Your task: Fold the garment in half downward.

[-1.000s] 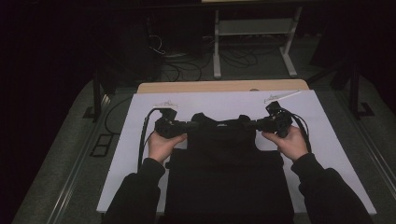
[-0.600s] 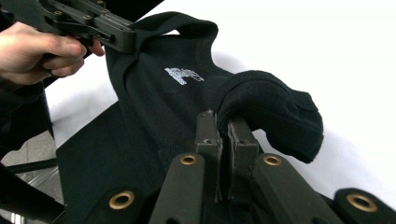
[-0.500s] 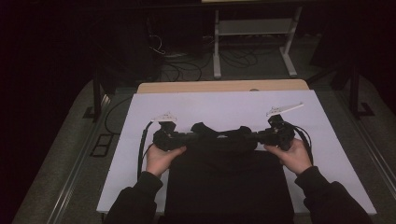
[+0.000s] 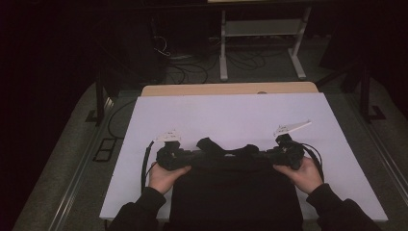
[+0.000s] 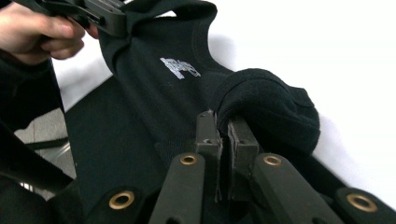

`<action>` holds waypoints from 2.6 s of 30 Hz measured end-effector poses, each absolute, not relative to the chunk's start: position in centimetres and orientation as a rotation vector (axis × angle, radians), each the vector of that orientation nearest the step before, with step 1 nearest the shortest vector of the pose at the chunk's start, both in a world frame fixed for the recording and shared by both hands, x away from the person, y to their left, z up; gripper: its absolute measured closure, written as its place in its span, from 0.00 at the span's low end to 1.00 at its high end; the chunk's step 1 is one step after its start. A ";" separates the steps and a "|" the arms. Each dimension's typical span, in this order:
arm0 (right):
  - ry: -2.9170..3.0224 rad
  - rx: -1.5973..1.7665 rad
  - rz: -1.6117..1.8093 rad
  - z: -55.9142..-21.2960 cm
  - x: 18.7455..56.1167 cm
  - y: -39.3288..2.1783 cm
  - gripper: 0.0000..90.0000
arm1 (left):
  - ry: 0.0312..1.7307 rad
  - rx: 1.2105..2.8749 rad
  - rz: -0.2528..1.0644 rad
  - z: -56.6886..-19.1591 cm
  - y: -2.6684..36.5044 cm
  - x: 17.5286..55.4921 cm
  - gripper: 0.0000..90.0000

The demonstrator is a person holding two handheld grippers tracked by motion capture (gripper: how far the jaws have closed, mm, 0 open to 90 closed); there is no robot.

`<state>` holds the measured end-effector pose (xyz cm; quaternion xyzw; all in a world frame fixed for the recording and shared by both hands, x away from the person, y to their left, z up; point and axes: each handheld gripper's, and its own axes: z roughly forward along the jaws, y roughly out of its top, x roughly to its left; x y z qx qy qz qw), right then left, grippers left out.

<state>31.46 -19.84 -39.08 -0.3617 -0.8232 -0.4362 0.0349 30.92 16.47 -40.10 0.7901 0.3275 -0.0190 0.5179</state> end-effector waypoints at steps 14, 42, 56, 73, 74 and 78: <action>-2.537 -1.099 -1.240 -41.3 29.3 -19.9 0.93 | 0.758 2.004 -0.078 -41.9 16.1 28.6 0.92; -2.530 -1.102 -1.072 -42.9 26.1 -19.4 0.92 | 0.832 2.114 -0.175 -43.3 15.9 25.7 0.88; -2.535 -1.133 -1.105 -42.1 25.4 -20.2 0.81 | 0.793 2.128 -0.159 -42.9 16.2 25.2 0.76; -2.536 -1.216 -1.188 -40.7 25.2 -21.9 0.47 | 0.798 2.087 -0.096 -41.5 17.7 25.5 0.40; -2.538 -1.218 -1.190 -40.7 25.2 -22.0 0.46 | 0.796 2.090 -0.094 -41.4 17.8 25.6 0.40; -2.537 -1.234 -1.215 -40.2 25.5 -22.5 0.37 | 0.789 2.088 -0.083 -41.1 18.0 25.8 0.35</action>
